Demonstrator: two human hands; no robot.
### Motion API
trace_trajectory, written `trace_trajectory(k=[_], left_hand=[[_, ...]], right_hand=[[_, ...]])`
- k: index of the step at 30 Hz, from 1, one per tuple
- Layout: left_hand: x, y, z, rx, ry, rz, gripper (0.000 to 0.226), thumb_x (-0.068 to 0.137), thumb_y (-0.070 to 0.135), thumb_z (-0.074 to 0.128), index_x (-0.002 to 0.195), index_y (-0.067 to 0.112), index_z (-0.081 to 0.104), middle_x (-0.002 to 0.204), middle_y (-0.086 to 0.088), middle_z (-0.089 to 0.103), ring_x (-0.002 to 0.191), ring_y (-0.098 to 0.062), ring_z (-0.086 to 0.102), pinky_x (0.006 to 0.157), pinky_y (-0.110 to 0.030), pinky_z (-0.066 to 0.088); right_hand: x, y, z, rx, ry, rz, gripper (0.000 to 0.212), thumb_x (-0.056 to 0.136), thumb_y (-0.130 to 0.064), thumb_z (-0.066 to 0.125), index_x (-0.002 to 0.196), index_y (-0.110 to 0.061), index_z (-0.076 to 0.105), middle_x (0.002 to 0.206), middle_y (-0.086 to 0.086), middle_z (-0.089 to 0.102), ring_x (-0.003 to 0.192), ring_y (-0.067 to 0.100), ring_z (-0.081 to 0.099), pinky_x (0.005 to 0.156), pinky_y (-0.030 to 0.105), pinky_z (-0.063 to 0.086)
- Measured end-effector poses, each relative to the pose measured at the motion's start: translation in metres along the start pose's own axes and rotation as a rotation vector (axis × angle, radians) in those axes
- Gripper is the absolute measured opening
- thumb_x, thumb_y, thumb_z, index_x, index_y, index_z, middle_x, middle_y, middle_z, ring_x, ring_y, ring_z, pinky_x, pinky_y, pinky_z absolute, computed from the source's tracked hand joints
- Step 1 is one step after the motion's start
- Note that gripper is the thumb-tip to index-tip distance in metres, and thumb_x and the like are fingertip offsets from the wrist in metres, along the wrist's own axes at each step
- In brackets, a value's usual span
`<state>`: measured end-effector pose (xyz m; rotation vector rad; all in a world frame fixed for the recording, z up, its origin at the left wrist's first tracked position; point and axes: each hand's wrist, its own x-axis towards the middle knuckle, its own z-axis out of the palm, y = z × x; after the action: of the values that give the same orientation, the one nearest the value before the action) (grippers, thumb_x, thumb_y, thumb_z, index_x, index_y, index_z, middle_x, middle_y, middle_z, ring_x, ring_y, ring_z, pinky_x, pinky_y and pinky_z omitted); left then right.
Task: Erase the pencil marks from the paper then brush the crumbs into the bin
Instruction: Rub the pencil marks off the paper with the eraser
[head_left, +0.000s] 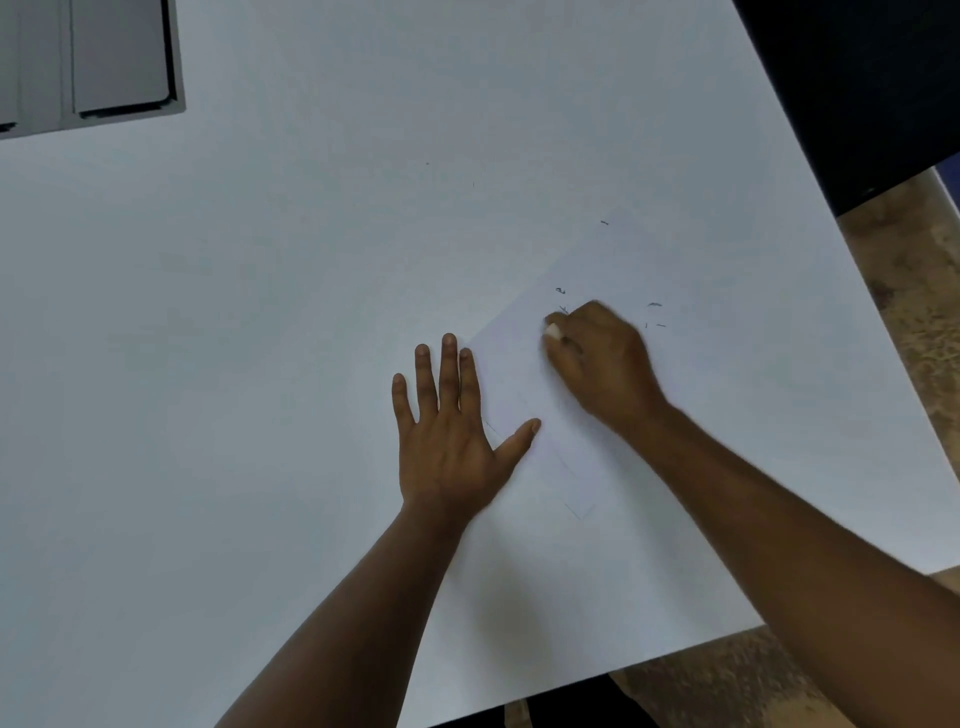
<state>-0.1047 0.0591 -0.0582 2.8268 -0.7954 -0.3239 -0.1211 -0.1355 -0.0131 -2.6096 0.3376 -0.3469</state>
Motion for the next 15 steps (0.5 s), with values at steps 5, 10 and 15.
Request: trace_trajectory(k=[5,10,15], left_hand=[[0.001,-0.003,0.003,0.077,-0.016,0.080,0.092,0.094,0.079,0.012,0.165,0.021,0.005,0.173,-0.001,-0.006,0.158,-0.033,-0.012,0.123,-0.064,0.001],[0.000,-0.003,0.002,0.081,-0.019,0.072,0.094,0.094,0.080,0.017,0.164,0.018,0.008,0.173,-0.001,-0.003,0.158,-0.032,-0.012,0.123,-0.064,-0.003],[0.001,0.002,-0.001,0.040,-0.030,0.031,0.096,0.094,0.083,0.018,0.164,0.019,0.006,0.173,0.002,-0.005,0.157,-0.029,-0.016,0.123,-0.064,-0.007]], right_hand=[[-0.035,-0.031,0.022,0.079,-0.215,-0.183,0.022,0.095,-0.021,0.056,0.100,-0.007,0.072,0.083,0.007,0.062,0.073,0.021,0.058,0.067,0.037,0.051],[-0.031,-0.024,0.026,-0.012,-0.203,-0.282,0.025,0.095,-0.020,0.052,0.094,-0.005,0.071,0.079,0.009,0.059,0.067,0.026,0.056,0.063,0.038,0.048],[0.004,0.034,0.002,-0.160,0.024,-0.070,0.027,0.094,-0.017,0.050,0.086,-0.001,0.070,0.074,0.014,0.056,0.065,0.034,0.056,0.061,0.041,0.049]])
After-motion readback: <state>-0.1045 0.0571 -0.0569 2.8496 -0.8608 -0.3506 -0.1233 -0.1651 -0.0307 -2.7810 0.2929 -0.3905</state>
